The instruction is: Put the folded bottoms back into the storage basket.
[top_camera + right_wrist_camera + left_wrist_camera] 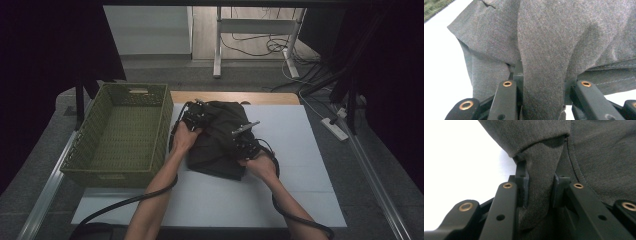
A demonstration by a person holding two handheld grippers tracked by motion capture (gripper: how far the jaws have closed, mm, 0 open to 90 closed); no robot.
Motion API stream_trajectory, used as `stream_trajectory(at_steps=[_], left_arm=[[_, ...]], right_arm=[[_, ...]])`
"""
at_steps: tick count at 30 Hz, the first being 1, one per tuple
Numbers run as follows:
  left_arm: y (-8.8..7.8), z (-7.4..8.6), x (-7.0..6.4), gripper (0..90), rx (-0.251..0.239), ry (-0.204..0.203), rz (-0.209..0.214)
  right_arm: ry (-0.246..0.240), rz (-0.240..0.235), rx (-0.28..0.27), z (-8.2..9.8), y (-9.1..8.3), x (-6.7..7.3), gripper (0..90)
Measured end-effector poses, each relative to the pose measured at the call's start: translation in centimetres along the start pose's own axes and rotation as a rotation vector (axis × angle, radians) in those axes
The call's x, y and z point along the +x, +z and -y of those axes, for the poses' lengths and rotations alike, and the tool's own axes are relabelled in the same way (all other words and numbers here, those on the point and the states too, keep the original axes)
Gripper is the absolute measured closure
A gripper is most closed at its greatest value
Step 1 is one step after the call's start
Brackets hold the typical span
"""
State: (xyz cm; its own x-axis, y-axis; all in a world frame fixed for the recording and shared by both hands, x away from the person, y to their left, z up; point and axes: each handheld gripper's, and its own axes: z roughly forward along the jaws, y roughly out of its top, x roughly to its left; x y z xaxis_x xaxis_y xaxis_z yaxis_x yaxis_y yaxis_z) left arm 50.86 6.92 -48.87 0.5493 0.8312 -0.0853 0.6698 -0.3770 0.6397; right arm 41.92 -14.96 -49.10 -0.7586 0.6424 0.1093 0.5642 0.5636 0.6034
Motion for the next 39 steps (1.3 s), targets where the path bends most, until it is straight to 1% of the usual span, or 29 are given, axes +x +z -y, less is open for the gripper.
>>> stream_trajectory(at_steps=[4, 7, 15, 16, 17, 21, 22, 31, 35, 39], left_arm=[[-1.1, -0.5, 0.2, 71.9, -0.011, -0.013, 0.017], [-2.0, -1.1, 0.3, 71.9, -0.016, -0.008, 0.017], [-4.8, -2.8, 0.2, 71.9, -0.043, 0.014, -0.007], [-5.1, -3.0, 0.3, 71.8, -0.046, 0.019, -0.010], [-5.5, -3.2, 0.3, 71.8, -0.048, 0.023, -0.016], [-6.9, -3.8, 0.4, 71.8, -0.055, 0.039, -0.041], [-7.3, -4.0, 0.5, 71.8, -0.058, 0.038, -0.045], [-11.0, -4.8, 2.1, 71.8, -0.081, 0.027, -0.074], [-12.5, -4.9, 3.0, 71.7, -0.085, 0.032, -0.100], [-14.0, -4.7, 4.0, 71.7, -0.085, 0.026, -0.119]], right_arm=[[0.002, -0.012, -0.030, -0.5, -0.9, 0.3, 67.2], [0.000, -0.014, -0.039, -0.8, -1.4, 0.5, 67.2], [-0.008, -0.024, -0.085, -2.4, -3.4, 1.0, 67.2], [-0.010, -0.026, -0.095, -2.8, -3.9, 1.2, 67.1], [-0.010, -0.026, -0.095, -2.8, -3.9, 1.2, 67.1], [-0.011, -0.038, -0.114, -3.9, -4.6, 1.5, 67.1], [-0.013, -0.039, -0.117, -4.1, -4.8, 1.6, 67.1], [-0.043, -0.053, -0.156, -6.9, -5.7, 3.0, 67.1], [-0.058, -0.062, -0.172, -8.4, -5.8, 3.9, 67.1], [-0.074, -0.075, -0.184, -9.6, -5.7, 4.8, 67.1]])
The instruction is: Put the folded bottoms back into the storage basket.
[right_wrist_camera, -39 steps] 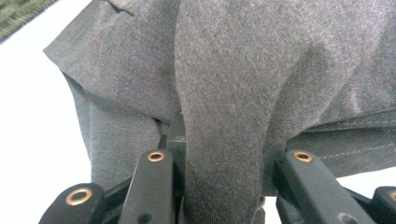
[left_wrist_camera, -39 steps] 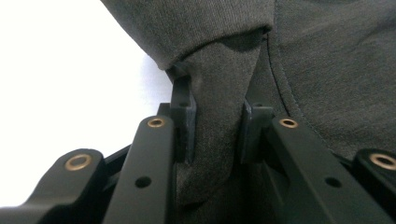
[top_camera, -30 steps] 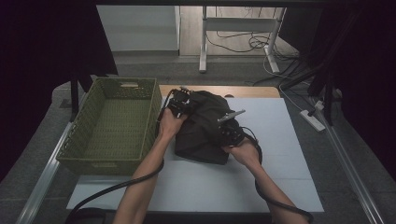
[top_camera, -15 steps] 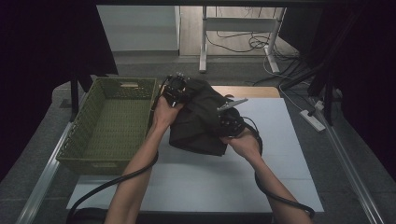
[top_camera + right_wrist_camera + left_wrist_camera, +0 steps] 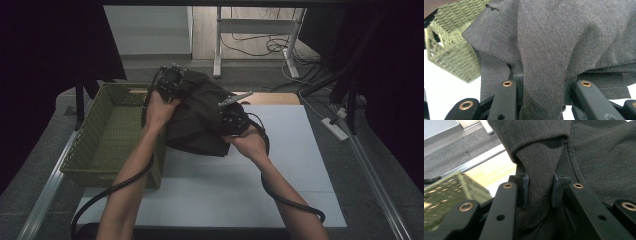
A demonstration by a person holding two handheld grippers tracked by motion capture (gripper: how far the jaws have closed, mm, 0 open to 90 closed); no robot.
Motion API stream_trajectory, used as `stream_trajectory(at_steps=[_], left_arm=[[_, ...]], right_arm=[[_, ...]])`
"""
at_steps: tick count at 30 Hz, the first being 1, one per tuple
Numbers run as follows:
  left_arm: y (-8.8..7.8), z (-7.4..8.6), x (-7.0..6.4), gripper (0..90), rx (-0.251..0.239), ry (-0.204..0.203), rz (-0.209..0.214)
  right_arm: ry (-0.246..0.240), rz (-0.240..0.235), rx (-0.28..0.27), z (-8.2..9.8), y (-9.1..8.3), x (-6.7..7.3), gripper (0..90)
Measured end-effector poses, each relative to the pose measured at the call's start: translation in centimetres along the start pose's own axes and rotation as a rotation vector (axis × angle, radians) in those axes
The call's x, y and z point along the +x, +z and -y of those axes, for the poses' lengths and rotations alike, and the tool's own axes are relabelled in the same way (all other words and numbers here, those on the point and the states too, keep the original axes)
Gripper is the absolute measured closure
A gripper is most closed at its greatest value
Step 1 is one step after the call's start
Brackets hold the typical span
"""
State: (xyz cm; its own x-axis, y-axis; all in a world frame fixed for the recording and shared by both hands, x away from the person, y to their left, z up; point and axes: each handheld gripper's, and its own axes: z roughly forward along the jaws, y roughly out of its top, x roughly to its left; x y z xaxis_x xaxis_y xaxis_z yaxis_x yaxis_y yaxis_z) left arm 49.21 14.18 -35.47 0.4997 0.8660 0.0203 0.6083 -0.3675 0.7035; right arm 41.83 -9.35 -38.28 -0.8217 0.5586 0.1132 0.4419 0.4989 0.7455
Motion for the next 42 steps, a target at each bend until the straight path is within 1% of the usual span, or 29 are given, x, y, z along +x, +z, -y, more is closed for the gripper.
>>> stream_trajectory(at_steps=[4, 9, 11, 13, 22, 26, 33, 42], left_arm=[[-1.3, 0.3, 1.2, 71.6, -0.002, -0.007, -0.018], [-2.6, 1.0, 2.9, 71.6, -0.007, -0.037, -0.021], [-3.1, 1.3, 3.6, 71.5, -0.002, -0.038, -0.029], [-3.6, 1.6, 4.2, 71.5, 0.000, -0.049, -0.035], [-5.5, 3.7, 7.3, 71.5, -0.006, -0.097, -0.055], [-6.3, 4.5, 8.5, 71.5, -0.002, -0.107, -0.068], [-7.7, 5.9, 10.4, 71.5, -0.003, -0.134, -0.086], [-8.9, 7.7, 12.4, 71.5, 0.000, -0.164, -0.107]], right_arm=[[-0.014, -0.012, -0.007, -1.2, 0.6, 0.8, 67.1], [-0.032, -0.028, -0.012, -2.5, 1.5, 1.9, 67.0], [-0.038, -0.036, -0.015, -3.0, 2.0, 2.4, 67.0], [-0.040, -0.049, -0.017, -3.4, 2.4, 2.8, 67.0], [-0.070, -0.072, -0.012, -5.4, 4.8, 4.9, 66.9], [-0.081, -0.087, -0.010, -6.2, 5.9, 5.8, 66.9], [-0.088, -0.118, -0.015, -7.3, 7.7, 7.4, 66.9], [-0.105, -0.137, -0.008, -8.4, 9.7, 9.1, 66.8]])
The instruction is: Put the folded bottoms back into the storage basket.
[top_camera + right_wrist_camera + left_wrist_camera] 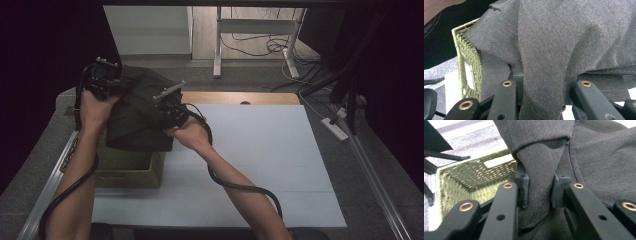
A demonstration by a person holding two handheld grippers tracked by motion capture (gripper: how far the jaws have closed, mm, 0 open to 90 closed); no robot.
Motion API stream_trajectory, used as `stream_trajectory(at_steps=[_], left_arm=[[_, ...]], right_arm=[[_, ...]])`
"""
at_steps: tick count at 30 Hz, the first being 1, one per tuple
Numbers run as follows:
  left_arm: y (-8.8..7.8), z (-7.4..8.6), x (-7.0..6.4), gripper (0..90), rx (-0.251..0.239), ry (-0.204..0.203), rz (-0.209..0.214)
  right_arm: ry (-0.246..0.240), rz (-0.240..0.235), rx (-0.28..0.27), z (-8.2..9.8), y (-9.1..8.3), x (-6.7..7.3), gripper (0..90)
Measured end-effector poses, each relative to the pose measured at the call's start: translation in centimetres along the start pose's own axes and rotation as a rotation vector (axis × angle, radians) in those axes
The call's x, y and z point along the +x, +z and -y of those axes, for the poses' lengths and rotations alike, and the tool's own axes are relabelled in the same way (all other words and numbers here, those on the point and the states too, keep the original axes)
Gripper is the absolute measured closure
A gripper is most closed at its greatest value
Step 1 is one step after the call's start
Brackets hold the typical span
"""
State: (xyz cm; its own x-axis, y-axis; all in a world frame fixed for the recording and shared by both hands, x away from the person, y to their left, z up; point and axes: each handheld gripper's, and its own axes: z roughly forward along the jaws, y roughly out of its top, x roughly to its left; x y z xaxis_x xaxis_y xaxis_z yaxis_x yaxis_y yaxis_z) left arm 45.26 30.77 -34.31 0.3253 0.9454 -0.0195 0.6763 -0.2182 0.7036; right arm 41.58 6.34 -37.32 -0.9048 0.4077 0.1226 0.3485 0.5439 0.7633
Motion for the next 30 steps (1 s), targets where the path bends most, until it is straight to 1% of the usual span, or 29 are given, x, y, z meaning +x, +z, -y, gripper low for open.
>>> stream_trajectory(at_steps=[2, 8, 15, 18, 22, 30], left_arm=[[-0.2, 0.4, 0.5, 71.5, 0.006, -0.002, -0.008], [-0.3, 1.7, 2.2, 71.4, 0.018, -0.029, -0.026], [0.1, 3.3, 3.8, 71.3, 0.032, -0.055, -0.035], [0.5, 3.9, 4.2, 71.2, 0.043, -0.063, -0.035], [1.2, 4.8, 4.6, 71.2, 0.063, -0.072, -0.039], [2.8, 6.4, 5.0, 71.0, 0.086, -0.086, -0.026]], right_arm=[[-0.001, -0.007, 0.000, -0.2, 0.6, 0.3, 66.8], [-0.011, -0.022, 0.017, -1.0, 2.5, 1.2, 66.8], [-0.012, -0.036, 0.037, -1.3, 4.5, 2.0, 66.7], [-0.010, -0.037, 0.048, -1.2, 5.3, 2.3, 66.6], [0.003, -0.039, 0.062, -1.0, 6.4, 2.6, 66.5], [-0.002, -0.028, 0.108, 0.3, 8.0, 2.6, 65.0]])
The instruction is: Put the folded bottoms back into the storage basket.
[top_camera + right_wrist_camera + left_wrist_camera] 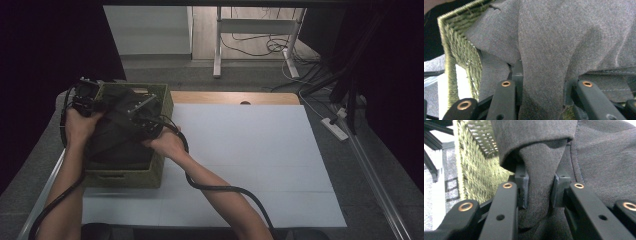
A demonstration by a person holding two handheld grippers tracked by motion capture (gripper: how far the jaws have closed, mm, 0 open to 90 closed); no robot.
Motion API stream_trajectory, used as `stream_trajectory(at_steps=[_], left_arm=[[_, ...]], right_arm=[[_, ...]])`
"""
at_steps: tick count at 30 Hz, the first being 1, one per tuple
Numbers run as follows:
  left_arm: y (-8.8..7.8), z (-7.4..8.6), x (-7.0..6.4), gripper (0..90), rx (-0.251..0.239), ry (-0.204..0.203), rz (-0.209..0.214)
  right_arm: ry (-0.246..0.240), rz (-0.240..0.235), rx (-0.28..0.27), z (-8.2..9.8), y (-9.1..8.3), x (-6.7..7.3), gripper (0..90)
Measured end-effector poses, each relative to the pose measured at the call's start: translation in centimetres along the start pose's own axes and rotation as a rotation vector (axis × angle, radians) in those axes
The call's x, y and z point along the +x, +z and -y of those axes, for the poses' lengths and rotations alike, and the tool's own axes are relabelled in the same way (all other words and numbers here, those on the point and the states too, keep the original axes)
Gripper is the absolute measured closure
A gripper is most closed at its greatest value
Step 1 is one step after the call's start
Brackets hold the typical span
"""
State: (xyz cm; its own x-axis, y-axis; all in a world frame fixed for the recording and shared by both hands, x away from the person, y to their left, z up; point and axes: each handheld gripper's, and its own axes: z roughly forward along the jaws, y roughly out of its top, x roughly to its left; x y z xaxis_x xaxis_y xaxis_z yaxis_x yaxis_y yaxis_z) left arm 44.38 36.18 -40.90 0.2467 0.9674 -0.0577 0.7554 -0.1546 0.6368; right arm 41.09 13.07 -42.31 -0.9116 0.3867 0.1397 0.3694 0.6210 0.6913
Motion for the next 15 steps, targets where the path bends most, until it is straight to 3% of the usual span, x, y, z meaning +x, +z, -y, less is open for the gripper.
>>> stream_trajectory(at_steps=[10, 15], left_arm=[[2.0, 1.5, 0.3, 69.8, 0.041, -0.019, 0.015], [2.9, 2.1, 0.5, 64.1, 0.051, 0.000, -0.043]], right_arm=[[-0.023, 0.030, 0.049, 0.9, 1.0, 0.2, 59.8], [-0.031, 0.035, 0.066, 1.2, 1.2, 0.2, 49.2]])
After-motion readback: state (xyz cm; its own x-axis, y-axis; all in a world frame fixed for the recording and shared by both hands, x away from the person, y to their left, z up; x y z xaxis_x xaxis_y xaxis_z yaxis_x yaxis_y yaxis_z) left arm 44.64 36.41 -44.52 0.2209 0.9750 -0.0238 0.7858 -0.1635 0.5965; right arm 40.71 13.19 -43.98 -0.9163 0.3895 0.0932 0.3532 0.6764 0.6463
